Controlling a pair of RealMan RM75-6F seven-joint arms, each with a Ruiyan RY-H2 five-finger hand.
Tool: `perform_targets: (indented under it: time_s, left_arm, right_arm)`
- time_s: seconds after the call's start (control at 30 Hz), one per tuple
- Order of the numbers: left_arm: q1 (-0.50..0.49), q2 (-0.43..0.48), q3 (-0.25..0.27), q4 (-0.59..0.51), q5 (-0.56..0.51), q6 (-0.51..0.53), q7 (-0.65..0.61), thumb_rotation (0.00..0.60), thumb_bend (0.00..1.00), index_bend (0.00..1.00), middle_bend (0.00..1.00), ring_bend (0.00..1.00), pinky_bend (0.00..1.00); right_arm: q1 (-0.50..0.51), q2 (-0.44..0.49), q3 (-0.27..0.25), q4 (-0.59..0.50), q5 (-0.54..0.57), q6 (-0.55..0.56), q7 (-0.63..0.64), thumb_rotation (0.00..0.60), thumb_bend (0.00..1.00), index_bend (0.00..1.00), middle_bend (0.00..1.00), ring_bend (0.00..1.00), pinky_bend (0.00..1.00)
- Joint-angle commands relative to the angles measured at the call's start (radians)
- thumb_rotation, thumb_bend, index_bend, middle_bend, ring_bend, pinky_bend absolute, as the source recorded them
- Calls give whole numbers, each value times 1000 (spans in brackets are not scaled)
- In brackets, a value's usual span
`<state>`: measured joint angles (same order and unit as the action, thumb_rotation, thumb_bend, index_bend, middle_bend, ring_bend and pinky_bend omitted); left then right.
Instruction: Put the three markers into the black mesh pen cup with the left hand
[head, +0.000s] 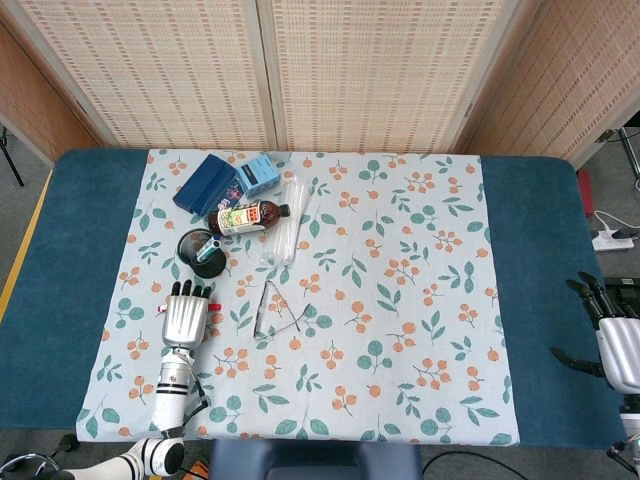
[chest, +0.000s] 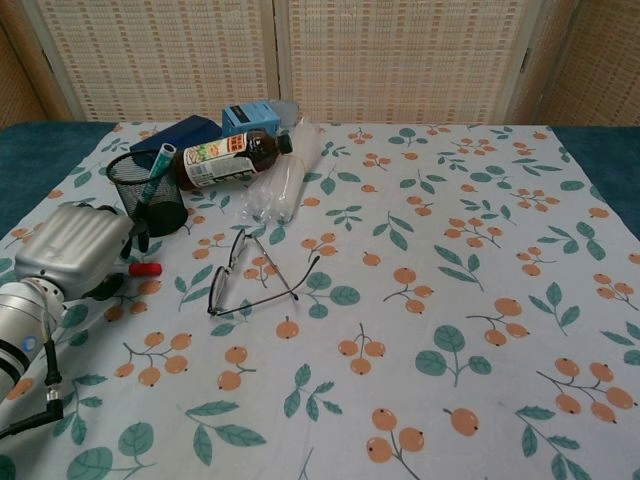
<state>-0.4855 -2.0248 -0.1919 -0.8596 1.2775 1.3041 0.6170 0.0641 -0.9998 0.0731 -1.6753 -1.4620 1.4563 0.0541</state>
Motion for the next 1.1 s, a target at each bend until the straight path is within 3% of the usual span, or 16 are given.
perform_targets:
  time_s: [0.03, 0.23, 0.57, 0.83, 1.1]
  left_arm:
    - [2, -2, -1, 5, 0, 3, -2, 600, 297, 434, 456, 255, 278]
    - [5, -8, -2, 22, -3, 5, 5, 600, 297, 461, 495, 262, 279]
    - [7, -14, -3, 47, -8, -7, -7, 600, 296, 464, 478, 264, 280]
    - [10, -23, -1, 73, 4, 10, -19, 600, 296, 514, 562, 288, 289]
    - [14, -25, -3, 85, 3, 10, -31, 600, 297, 529, 578, 296, 291]
  right_arm:
    - [0, 0, 0, 0, 1, 0, 0, 600, 0, 160, 61, 297, 303]
    - [0, 0, 0, -1, -3, 1, 0, 600, 0, 160, 61, 298, 303]
    - [1, 0, -1, 0, -5, -1, 4, 600, 0, 160, 61, 299, 303]
    - [5, -4, -1, 5, -2, -8, 3, 600, 0, 160, 61, 304, 303]
    - [5, -7, -1, 7, -9, -3, 2, 600, 0, 168, 61, 307, 303]
